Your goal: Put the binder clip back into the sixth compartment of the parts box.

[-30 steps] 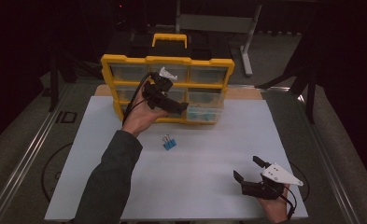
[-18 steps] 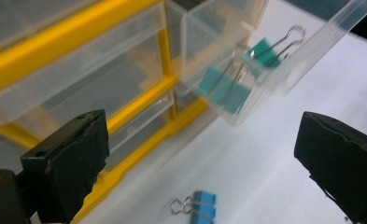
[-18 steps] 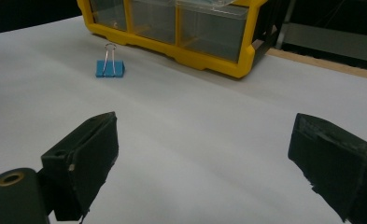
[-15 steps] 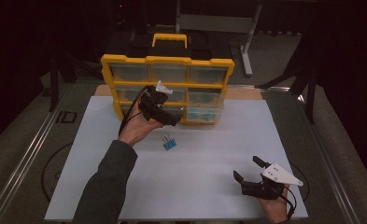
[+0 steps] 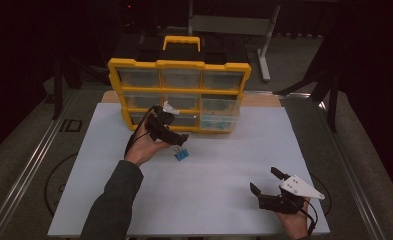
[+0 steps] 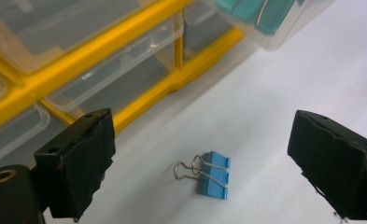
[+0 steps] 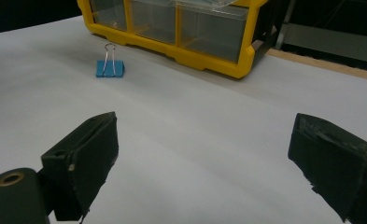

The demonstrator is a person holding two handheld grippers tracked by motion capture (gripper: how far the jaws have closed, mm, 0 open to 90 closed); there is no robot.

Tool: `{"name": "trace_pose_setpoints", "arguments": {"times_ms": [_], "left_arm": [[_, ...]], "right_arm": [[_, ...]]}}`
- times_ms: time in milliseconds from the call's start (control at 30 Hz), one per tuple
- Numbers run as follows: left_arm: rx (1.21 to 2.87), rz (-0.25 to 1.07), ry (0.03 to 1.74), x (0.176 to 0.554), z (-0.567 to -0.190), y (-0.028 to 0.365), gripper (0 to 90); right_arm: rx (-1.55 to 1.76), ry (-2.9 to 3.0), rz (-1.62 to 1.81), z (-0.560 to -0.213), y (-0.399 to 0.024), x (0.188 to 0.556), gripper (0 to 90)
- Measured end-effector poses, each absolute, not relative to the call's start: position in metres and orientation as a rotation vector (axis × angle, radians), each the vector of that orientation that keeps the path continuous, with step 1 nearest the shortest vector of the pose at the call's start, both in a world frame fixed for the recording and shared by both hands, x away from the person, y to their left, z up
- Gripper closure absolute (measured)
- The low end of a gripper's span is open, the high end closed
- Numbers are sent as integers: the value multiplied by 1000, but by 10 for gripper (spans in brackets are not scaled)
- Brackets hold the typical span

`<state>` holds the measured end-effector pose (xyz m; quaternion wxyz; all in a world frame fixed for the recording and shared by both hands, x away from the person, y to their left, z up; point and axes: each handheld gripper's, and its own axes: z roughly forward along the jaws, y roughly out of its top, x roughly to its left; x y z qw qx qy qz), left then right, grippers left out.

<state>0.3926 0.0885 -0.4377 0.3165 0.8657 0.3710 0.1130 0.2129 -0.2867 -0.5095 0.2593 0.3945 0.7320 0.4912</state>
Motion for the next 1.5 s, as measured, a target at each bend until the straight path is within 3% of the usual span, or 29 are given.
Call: {"name": "trace_pose_setpoints", "arguments": {"times_ms": [400,1200,1500], "left_arm": [[2326,261,1005,392,-473,89,179],[2413,76,1015,403,-512,81,662],[2399,60,938,396,-504,78,819]], "right_arm": [[1069,1982,1331,-509,-287,213,84],[1067,1986,1323,-510,-287,213,85],[1066,1986,1319,-510,-287,214,84]]}}
